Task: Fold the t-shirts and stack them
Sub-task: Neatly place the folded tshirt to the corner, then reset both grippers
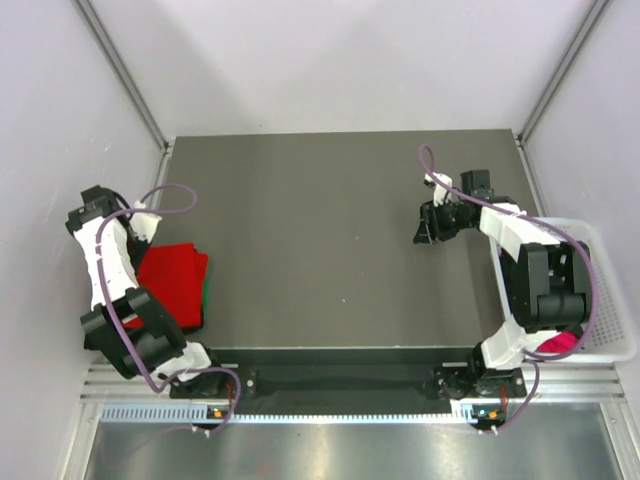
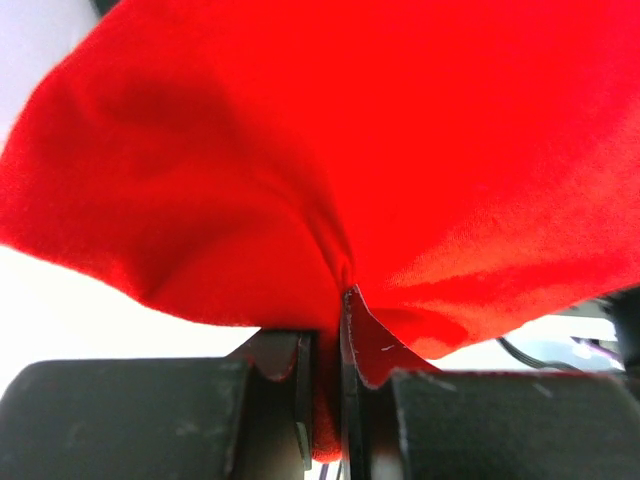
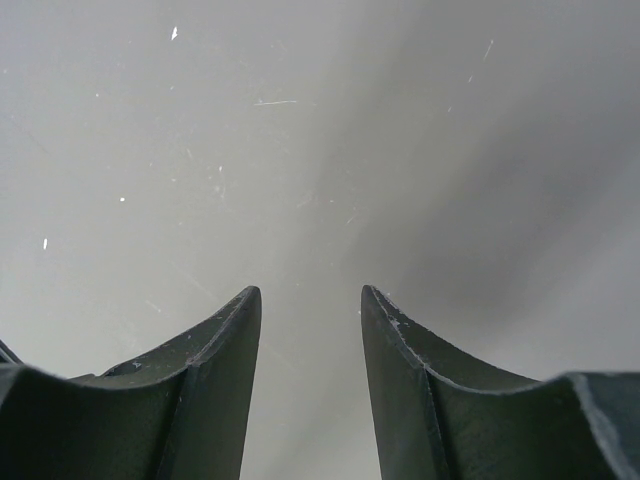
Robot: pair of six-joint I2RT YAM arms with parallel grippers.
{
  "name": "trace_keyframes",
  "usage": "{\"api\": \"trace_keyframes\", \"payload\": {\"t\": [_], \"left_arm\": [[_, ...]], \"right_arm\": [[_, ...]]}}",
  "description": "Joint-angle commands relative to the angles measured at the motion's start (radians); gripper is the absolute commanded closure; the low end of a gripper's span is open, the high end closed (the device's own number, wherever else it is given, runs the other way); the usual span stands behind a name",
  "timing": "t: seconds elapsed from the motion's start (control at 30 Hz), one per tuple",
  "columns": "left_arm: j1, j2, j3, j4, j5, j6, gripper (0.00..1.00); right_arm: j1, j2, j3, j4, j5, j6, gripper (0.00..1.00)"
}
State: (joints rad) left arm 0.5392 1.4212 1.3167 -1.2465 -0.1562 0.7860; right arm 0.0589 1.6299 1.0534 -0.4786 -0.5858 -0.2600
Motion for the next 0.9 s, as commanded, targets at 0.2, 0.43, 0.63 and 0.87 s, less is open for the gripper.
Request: {"api": "trace_keyframes", "payload": {"t": [0.2,0.43,0.63,0.87], "left_arm": [[0.041,0.067,-0.054,0.22,-0.112,0.047,1.0],[0.036,0.102,0.102,0.306,0.019,-0.102,0.69],[-0.048,-0.033,0.132,0.452,0.151,-0.198,0.32],[-0.108,-0.215,0.056,0.408,0.48,-0.375,0.01]], "right_arm": [[0.01,-0.012,0.007,0.023,-0.029,-0.01,0.55],[0.012,-0.013,-0.001,0.021,-0.029,-0.019,0.54],[0.01,-0.053,-0.013,0.044,-0.034,-0.028,0.46],[0.01,-0.238,-0.033,0.066,0.014,-0.062,0.0]]}}
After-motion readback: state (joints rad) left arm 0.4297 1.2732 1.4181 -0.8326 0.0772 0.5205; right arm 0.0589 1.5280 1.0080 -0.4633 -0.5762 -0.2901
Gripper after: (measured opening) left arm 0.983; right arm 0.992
